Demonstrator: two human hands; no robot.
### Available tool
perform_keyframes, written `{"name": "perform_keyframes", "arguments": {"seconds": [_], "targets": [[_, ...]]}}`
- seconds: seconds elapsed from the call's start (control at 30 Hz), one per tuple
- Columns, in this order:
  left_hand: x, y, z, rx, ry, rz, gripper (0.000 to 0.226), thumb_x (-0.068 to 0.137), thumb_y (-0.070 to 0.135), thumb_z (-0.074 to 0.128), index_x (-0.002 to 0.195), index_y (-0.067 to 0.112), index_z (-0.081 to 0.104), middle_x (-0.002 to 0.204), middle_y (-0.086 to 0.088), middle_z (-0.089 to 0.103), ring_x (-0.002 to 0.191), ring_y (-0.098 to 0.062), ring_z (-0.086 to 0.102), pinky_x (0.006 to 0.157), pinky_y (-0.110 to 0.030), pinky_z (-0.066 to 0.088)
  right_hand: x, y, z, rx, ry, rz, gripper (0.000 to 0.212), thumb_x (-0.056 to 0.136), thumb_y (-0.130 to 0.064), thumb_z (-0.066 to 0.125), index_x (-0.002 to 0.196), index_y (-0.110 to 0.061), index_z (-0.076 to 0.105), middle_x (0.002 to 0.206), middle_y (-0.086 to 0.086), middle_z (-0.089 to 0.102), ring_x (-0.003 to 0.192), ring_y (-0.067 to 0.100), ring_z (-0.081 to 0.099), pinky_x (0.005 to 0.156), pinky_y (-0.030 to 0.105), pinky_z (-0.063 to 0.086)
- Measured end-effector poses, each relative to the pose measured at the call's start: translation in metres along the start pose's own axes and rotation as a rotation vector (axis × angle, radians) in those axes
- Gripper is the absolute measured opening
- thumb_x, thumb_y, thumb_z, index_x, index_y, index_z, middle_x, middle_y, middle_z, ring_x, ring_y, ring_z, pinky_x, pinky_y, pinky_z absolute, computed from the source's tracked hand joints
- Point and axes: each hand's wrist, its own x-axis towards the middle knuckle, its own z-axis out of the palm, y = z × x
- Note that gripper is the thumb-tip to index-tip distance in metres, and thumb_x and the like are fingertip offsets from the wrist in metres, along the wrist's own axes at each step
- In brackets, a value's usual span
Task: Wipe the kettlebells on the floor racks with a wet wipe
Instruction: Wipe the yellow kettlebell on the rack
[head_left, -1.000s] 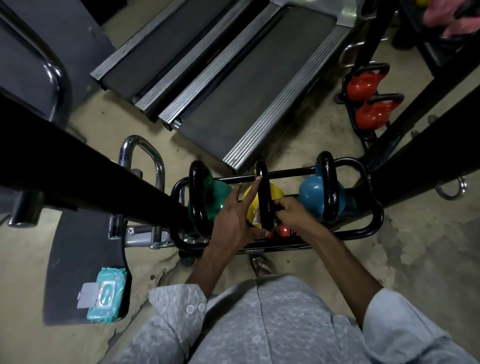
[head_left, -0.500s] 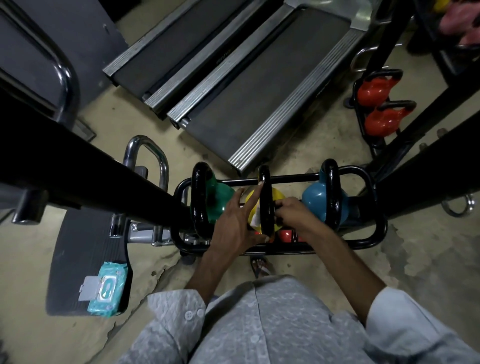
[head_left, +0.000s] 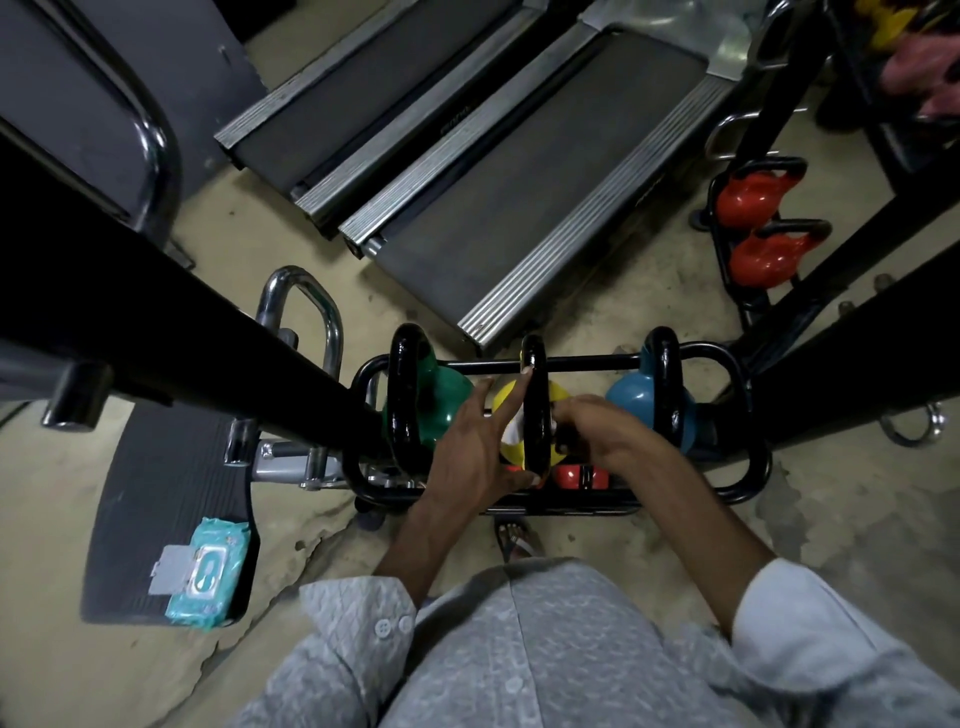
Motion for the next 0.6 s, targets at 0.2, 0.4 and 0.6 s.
{"name": "perform_keyframes", "arguments": {"seconds": [0.2, 0.4, 0.6], "targets": [[0.0, -0.002, 0.001, 0.004, 0.005, 0.016, 0.132, 0.062, 0.048, 0.091, 0.157, 0.051, -0.001, 0.165, -0.013, 0.018, 0.147, -0.033, 0.03, 0.096, -0.046, 0.052, 0.021, -0.048, 0.005, 0.382, 0.056, 0.093, 0.026, 0.093, 0.002, 0.043, 0.076, -0.007, 0.059, 0.065, 0.006, 0.056, 0.06, 0.015, 0.055, 0.056, 0.026, 0.053], [-0.001, -0.002, 0.001, 0.006, -0.003, 0.006, 0.133, 0.062, 0.048, 0.091, 0.156, 0.052, -0.002, 0.165, -0.012, 0.018, 0.147, -0.033, 0.031, 0.097, -0.046, 0.053, 0.028, -0.041, -0.001, 0.345, 0.121, 0.019, 0.022, 0.093, -0.004, 0.054, 0.073, -0.012, 0.059, 0.055, 0.001, 0.058, 0.054, 0.013, 0.052, 0.045, 0.022, 0.038], [-0.001, -0.004, 0.002, 0.007, 0.0, 0.019, 0.13, 0.065, 0.049, 0.089, 0.157, 0.05, -0.003, 0.163, -0.014, 0.02, 0.144, -0.034, 0.034, 0.093, -0.047, 0.053, 0.049, -0.02, 0.006, 0.265, 0.415, -0.255, 0.008, 0.075, -0.024, 0.084, 0.073, -0.018, 0.079, 0.079, 0.004, 0.078, 0.086, 0.025, 0.075, 0.085, 0.039, 0.061]]}}
